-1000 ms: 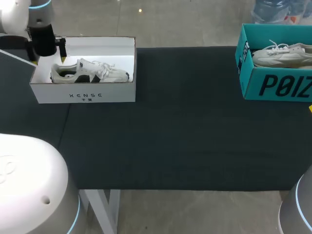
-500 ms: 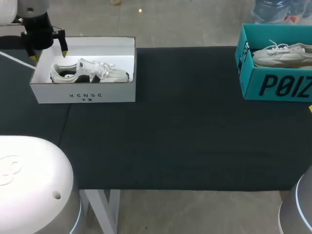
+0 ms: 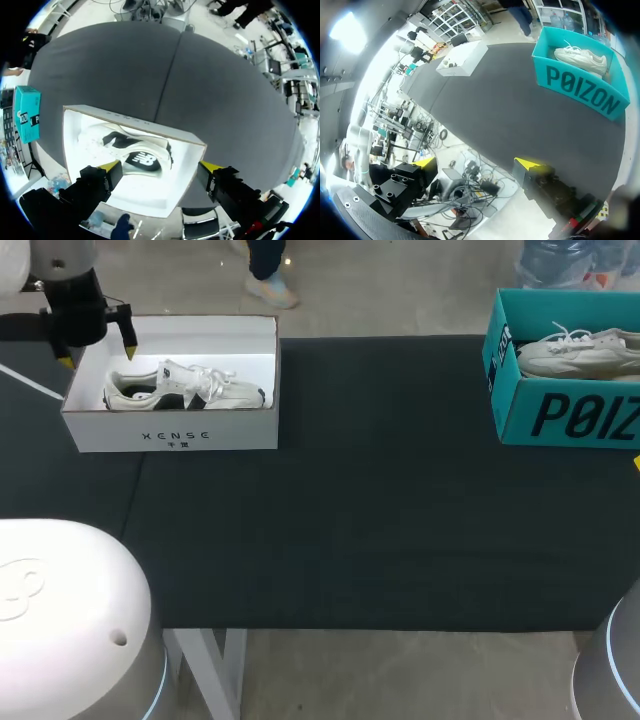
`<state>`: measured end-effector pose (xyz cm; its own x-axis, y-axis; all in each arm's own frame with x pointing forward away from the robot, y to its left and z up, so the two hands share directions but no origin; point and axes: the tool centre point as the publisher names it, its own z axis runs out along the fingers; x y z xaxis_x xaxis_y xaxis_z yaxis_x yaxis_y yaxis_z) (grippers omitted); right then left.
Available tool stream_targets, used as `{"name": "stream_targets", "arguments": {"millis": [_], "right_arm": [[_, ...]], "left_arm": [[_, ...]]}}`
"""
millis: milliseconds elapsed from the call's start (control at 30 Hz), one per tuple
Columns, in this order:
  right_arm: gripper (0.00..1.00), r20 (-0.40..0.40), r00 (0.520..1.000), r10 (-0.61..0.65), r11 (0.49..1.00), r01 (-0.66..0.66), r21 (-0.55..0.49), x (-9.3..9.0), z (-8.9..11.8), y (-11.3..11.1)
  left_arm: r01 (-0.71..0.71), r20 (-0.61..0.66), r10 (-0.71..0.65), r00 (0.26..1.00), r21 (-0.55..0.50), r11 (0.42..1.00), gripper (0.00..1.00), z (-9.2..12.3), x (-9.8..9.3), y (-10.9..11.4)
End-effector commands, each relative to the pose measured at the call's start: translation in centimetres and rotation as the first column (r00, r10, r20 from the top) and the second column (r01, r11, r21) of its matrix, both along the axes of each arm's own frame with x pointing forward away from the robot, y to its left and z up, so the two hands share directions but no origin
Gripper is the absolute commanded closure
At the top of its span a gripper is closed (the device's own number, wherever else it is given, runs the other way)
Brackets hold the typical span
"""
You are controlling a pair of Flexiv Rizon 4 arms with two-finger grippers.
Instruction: Take the shoe out of the shoebox, open the shoe tongue, remove and reinsert the insole, then place the shoe into the shoebox
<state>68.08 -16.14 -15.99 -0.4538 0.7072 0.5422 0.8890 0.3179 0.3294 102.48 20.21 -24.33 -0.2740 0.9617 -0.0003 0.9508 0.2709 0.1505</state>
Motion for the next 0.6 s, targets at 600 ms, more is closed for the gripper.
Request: {"name": "stream_targets", "arguments": {"millis": [600], "right_arm": [[0.0, -0.069, 0.997, -0.037, 0.995, 0.03, -0.1, 2.7, 0.6, -2.4]], "left_arm": [[0.0, 0.002, 0.0, 1.0, 0.002, 1.0, 0.0, 0.0, -0.1, 0.0]]}}
